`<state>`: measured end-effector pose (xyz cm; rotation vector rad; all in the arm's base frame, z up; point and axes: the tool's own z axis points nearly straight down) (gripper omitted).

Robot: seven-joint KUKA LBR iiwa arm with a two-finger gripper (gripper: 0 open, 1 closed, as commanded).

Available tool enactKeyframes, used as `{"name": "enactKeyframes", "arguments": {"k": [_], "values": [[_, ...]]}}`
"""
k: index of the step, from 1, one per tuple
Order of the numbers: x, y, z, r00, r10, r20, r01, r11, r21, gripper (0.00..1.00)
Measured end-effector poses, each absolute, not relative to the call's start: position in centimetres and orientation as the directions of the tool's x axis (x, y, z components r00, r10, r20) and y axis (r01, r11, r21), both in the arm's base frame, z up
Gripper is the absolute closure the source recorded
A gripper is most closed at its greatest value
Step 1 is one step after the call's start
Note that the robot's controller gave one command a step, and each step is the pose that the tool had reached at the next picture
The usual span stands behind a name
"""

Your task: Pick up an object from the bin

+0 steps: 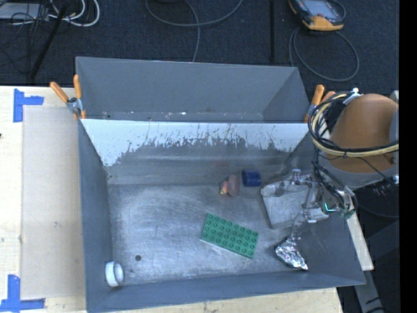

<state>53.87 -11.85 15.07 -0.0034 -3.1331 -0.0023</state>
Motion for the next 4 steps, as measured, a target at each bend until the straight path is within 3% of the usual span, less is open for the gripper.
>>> {"name": "enactKeyframes", "arguments": {"k": [1,2,3,4], "values": [[48.3,-12.5,7.2,-0.999,0.049,0.000,0.049,0.999,0.004,0.00],[48.3,-12.5,7.4,-0.999,0.042,0.000,0.042,0.999,0.000,1.00],[48.8,-15.1,7.2,-1.000,-0.012,0.000,-0.012,1.000,0.008,1.00],[49.5,-14.7,21.1,-1.000,0.003,-0.008,0.003,1.000,-0.002,1.00]]}}
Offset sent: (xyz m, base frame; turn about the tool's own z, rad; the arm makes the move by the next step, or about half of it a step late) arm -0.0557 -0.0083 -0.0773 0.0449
